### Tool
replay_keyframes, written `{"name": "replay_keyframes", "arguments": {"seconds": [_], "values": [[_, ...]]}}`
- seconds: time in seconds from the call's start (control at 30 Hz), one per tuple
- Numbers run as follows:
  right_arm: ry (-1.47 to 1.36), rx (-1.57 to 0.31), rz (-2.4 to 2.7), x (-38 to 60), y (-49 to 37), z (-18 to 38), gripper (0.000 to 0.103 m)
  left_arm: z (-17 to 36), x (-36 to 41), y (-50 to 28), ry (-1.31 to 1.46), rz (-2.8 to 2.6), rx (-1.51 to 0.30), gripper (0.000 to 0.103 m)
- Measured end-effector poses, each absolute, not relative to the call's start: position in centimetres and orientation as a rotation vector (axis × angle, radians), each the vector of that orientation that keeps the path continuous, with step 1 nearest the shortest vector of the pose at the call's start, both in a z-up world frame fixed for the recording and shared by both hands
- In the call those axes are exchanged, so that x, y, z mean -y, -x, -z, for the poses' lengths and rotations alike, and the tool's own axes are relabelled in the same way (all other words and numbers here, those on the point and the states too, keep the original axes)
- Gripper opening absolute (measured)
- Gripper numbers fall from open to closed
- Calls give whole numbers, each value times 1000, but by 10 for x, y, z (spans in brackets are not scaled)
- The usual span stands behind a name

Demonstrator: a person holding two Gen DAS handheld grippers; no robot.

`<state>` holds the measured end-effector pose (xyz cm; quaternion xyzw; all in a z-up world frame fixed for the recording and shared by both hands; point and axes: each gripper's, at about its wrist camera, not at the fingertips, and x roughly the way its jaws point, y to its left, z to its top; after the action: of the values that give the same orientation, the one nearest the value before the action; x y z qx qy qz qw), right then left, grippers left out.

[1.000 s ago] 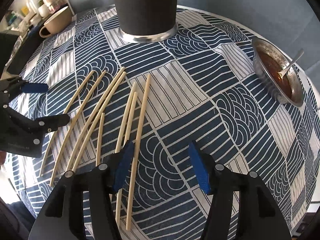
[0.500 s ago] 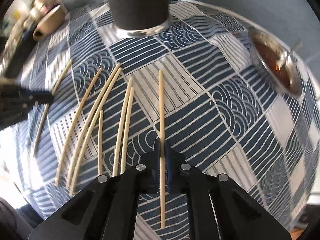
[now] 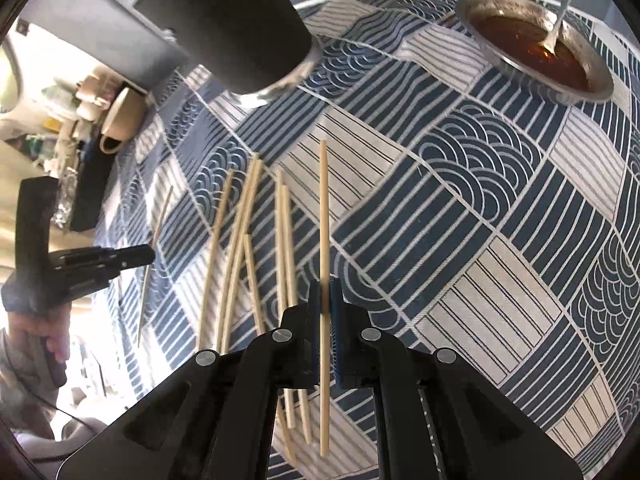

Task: Organize utensils
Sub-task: 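Close the right gripper on a wooden stick while the left gripper grasps another, then raise both held sticks and carry them above the black holder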

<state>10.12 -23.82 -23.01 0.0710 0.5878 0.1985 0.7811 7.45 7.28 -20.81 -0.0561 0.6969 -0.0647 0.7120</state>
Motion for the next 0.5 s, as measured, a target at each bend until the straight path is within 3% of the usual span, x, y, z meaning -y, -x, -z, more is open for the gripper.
{"name": "replay_keyframes", "arguments": {"seconds": [0.5], "values": [[-170,-1122,-503,230,-114,167,5,132,-44,-84,26,175,-1427,5]]}}
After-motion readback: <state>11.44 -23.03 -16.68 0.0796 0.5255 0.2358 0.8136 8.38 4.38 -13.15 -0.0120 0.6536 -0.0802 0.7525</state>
